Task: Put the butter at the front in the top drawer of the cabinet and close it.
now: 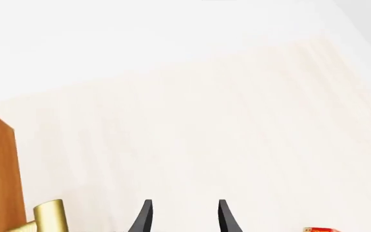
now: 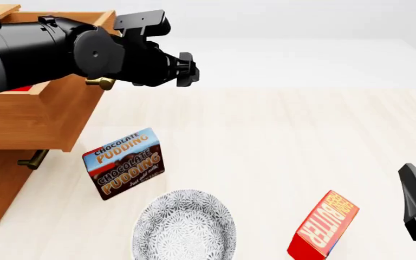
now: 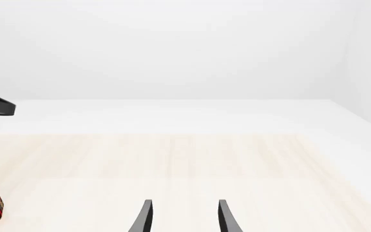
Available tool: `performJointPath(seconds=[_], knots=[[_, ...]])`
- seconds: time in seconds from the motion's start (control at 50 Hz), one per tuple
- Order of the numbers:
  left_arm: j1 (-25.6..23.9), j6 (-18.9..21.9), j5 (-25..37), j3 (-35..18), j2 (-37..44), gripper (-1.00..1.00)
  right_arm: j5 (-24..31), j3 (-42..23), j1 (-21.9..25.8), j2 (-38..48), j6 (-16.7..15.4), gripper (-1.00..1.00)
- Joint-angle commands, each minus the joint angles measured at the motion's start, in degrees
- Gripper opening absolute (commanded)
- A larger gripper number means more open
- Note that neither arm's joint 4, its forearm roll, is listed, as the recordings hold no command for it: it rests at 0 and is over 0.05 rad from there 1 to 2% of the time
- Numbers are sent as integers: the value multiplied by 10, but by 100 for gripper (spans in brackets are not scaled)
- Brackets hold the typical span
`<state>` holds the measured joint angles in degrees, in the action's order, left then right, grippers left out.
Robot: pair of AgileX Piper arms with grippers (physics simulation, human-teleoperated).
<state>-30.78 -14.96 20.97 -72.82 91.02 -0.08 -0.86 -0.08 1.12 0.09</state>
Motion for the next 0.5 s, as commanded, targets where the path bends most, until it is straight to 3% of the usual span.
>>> performJointPath(seconds=[0.02,0.5], knots=[[22,5,-3,11,-5,100,0,1,0,0,0,100],[83,16,2,46,-34,100,0,1,0,0,0,100]])
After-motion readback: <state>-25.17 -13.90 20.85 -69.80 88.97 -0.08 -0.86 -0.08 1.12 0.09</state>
